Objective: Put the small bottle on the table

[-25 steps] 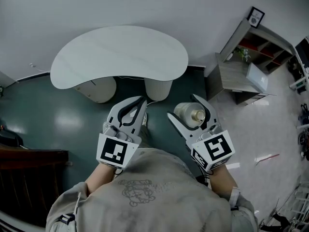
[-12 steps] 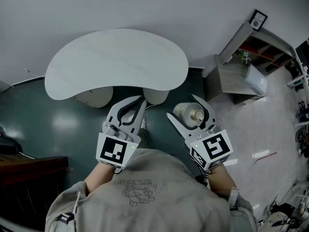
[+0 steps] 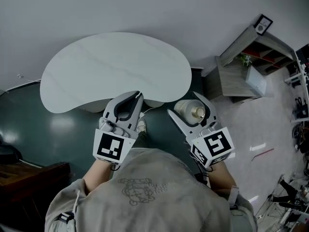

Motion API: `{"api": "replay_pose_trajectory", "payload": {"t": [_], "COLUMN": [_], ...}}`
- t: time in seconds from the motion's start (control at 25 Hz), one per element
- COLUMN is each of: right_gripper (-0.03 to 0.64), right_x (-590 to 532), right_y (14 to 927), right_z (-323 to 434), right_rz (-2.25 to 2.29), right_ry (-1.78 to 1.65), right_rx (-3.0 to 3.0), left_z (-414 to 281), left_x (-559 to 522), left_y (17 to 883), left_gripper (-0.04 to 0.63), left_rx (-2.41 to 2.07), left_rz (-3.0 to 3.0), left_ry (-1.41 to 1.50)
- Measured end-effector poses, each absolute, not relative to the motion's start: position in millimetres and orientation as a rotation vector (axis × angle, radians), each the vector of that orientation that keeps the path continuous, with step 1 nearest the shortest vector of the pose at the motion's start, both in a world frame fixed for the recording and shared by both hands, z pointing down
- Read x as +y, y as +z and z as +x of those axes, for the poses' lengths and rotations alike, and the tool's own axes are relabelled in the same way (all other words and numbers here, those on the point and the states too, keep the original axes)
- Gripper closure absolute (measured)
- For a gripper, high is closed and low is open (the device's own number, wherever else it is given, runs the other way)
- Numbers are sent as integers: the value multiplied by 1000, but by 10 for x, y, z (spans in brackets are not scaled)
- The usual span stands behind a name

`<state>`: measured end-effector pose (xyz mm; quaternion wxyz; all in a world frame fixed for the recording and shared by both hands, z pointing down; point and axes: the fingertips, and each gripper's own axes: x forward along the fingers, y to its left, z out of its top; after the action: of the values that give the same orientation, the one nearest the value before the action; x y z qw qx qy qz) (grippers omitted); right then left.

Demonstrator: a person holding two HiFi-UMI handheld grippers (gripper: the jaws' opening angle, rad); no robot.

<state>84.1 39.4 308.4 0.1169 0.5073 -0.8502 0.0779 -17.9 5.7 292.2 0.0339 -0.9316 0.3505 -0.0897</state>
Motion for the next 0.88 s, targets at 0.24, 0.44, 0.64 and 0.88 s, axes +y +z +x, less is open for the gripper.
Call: {"api": "replay_pose_trajectory", "payload": {"t": [0.24,0.44,0.64,0.88], "right_gripper": [270,270,270,270], "right_x": [-171,-624,-957,-1189], "right_y": [3018,2989,2967,2964], "right_z": [716,605,477,422], "right_rz": [1487,1494,1466,1447], "right_ry": [239,233,206,189], "right_rx": [-2463,-2453,-2447,-2446], "left_z": [-382,-547,-687,-719], "left_x": [-542,-968,-1310,-1542], "left_y": [2872,2883,2878,2934], "left_gripper": [569,569,569,569], "left_rx": [1104,1117,1126,1144], "left_rz": [-2860,-2862,-2857,-2855], "left_ry": [-275,-273,-269,-269]}}
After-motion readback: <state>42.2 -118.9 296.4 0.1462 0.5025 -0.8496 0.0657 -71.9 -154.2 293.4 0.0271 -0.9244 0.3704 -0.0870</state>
